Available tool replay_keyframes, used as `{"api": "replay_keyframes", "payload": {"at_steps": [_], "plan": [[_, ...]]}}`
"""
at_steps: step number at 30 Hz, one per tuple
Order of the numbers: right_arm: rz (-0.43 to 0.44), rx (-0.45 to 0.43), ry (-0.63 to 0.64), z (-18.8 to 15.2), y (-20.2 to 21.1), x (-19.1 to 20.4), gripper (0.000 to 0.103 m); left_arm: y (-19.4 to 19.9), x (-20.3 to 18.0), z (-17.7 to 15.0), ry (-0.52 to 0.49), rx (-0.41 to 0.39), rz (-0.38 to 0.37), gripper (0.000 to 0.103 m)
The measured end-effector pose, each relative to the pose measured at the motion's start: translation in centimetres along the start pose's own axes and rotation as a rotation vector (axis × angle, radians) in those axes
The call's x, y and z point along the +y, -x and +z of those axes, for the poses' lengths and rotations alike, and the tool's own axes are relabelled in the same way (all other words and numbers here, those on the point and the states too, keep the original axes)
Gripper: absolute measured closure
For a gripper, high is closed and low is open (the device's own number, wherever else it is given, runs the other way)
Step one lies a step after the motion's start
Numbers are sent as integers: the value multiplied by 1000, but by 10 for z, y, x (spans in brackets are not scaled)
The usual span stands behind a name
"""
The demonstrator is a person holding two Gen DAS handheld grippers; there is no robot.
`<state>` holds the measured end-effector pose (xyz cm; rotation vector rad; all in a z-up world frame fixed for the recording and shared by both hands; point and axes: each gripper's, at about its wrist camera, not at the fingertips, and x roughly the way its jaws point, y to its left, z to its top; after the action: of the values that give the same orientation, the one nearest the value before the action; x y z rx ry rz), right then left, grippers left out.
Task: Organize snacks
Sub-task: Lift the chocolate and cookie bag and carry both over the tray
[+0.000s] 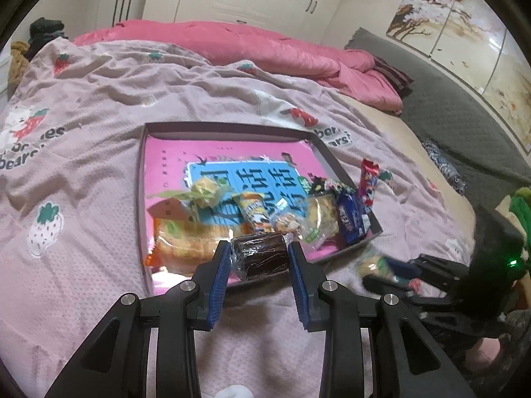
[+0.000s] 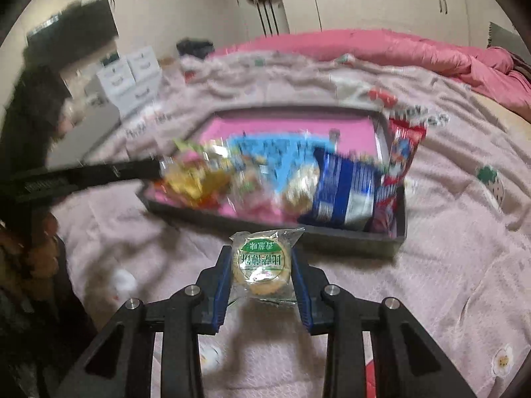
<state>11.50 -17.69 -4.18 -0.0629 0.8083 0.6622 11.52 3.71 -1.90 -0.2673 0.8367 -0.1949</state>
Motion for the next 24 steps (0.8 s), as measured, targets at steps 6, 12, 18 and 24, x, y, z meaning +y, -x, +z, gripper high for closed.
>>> {"api": "replay_keyframes", "payload": {"at_steps": [6, 12, 18, 24], "plan": [[18, -85, -9, 19, 5, -2, 69, 1, 15, 8, 35, -18, 27, 67], [11, -87, -16, 26, -4, -6, 69, -4, 29, 13, 50, -31, 71, 67], [-1, -100, 4, 33, -16, -7, 69, -14, 33, 14, 44, -27, 101, 67], [-17, -98, 28, 39, -30, -6, 69, -23, 34, 14, 30, -23, 121, 67]]}}
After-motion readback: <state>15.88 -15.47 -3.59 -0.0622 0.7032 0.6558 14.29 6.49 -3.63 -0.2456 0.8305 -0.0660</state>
